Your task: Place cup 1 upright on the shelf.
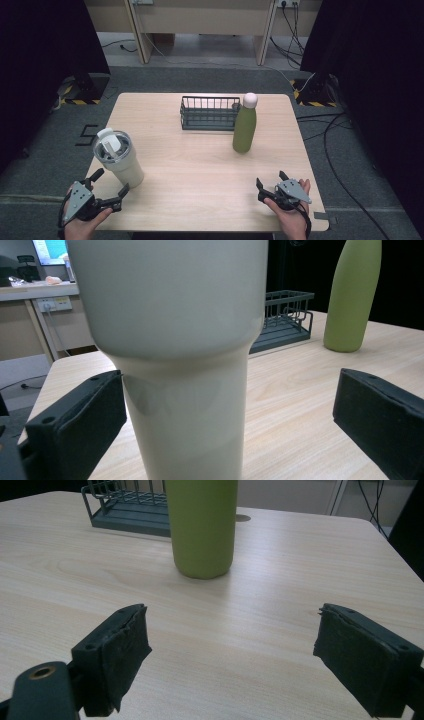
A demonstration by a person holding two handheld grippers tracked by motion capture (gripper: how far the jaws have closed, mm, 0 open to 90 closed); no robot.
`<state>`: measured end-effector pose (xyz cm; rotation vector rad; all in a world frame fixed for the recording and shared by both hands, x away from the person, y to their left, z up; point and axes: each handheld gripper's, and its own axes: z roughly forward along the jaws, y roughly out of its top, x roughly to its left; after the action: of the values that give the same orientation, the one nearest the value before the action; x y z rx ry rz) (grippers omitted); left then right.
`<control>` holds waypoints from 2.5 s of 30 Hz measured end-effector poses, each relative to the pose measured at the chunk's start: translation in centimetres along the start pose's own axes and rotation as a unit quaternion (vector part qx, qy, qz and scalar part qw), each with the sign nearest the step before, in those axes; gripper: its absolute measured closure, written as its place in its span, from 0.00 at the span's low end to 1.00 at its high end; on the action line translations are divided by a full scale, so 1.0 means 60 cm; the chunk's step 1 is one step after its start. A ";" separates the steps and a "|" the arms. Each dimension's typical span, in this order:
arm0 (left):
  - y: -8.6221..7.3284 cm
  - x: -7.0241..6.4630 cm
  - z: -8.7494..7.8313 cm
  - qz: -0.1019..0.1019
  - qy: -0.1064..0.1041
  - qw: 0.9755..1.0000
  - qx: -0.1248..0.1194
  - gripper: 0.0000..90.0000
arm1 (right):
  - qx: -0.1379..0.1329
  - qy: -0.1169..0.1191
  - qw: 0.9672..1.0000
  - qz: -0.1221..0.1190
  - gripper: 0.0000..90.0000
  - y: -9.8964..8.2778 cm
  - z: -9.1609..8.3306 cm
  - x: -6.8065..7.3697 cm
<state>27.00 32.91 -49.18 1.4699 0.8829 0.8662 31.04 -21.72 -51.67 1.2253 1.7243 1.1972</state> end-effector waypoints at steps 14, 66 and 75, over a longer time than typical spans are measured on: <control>-0.011 0.032 0.035 -0.018 0.004 0.999 0.027 0.00 | 0.006 0.007 1.000 -0.006 0.15 0.000 0.004 0.003; 0.001 0.041 0.106 -0.014 -0.040 0.999 0.008 0.11 | 0.017 0.006 1.000 -0.005 0.15 -0.002 0.008 0.004; 0.030 0.025 0.133 -0.010 -0.063 0.998 -0.002 0.11 | 0.015 0.003 1.000 -0.004 0.15 -0.002 0.007 0.001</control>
<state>34.92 30.63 -47.90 1.4920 0.8005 0.7525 31.36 -21.56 -51.91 1.2320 1.7558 1.1742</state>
